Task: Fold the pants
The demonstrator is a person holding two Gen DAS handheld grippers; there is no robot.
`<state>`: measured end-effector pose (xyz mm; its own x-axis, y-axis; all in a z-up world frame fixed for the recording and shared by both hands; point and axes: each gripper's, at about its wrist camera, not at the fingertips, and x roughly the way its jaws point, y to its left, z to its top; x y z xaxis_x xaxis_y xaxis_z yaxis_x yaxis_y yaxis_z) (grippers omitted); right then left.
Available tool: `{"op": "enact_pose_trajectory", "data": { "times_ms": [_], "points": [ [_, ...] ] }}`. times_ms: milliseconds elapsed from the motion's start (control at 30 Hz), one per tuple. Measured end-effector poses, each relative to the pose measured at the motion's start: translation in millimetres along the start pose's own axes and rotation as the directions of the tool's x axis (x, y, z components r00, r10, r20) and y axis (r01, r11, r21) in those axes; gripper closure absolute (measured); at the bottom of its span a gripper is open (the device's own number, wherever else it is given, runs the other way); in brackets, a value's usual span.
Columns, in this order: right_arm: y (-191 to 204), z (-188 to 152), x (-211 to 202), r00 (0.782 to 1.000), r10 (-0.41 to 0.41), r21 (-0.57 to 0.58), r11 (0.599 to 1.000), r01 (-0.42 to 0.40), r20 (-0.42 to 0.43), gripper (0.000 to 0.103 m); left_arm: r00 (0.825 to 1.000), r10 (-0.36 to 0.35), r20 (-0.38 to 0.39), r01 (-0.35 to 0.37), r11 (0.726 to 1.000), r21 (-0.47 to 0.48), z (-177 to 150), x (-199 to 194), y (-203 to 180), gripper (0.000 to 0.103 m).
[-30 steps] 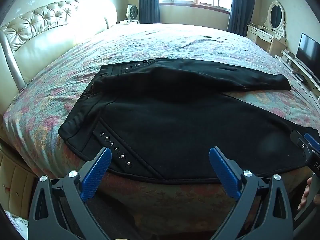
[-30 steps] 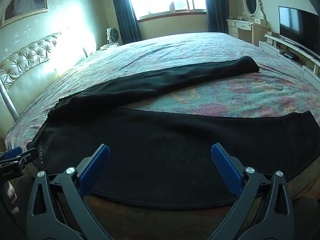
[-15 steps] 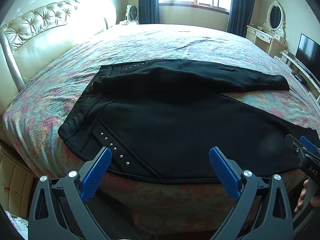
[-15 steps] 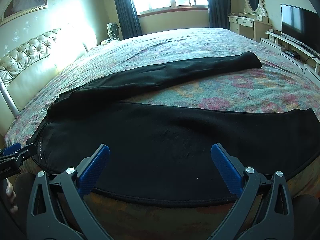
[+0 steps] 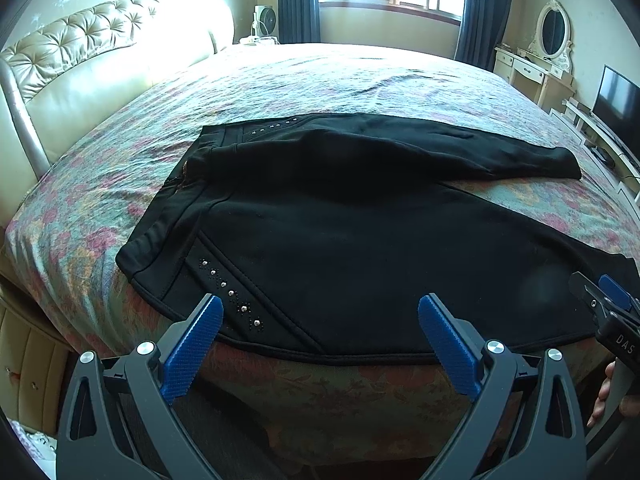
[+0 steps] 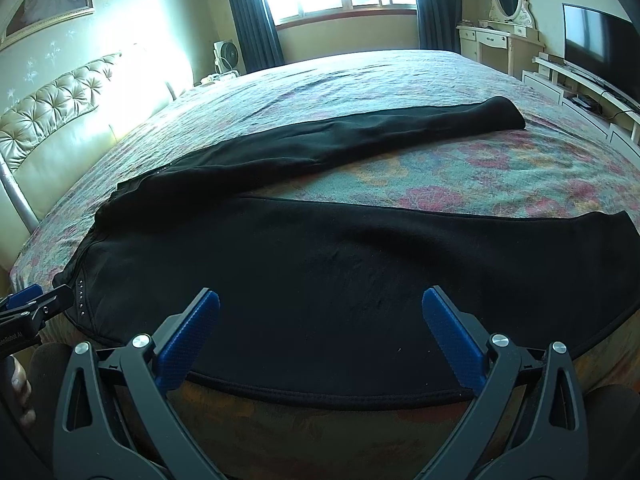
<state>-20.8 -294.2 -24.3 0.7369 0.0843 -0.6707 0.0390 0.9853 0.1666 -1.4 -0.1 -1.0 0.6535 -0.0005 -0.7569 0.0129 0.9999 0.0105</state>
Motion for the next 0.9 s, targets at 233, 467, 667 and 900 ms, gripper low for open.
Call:
{"op": "enact_pose_trajectory", "data": {
  "times_ms": [233, 467, 667, 900],
  "points": [
    [1.8, -0.8, 0.5, 1.0, 0.001, -0.002, 1.0, -0.001, -0.005, 0.002, 1.0, 0.002, -0.004, -0.001, 1.0, 0.004, 0.0, -0.1, -1.6, 0.006],
    [2.5, -2.4, 2.0, 1.0, 0.003, -0.003, 1.0, -0.003, -0.014, 0.002, 1.0, 0.0, -0.007, 0.0, 1.0, 0.004, -0.3, 0.0, -1.8, 0.006],
    [3.0, -3.9, 3.6, 1.0, 0.004, -0.004, 1.0, -0.004, -0.022, 0.002, 1.0, 0.0, -0.009, 0.0, 1.0, 0.004, -1.1, 0.0, -2.1, 0.006],
    [3.3, -4.3, 4.1, 1.0, 0.005, 0.0, 1.0, -0.005, -0.026, 0.002, 1.0, 0.0, -0.011, 0.0, 1.0, 0.004, -1.2, 0.4, -1.9, 0.006]
  ]
}}
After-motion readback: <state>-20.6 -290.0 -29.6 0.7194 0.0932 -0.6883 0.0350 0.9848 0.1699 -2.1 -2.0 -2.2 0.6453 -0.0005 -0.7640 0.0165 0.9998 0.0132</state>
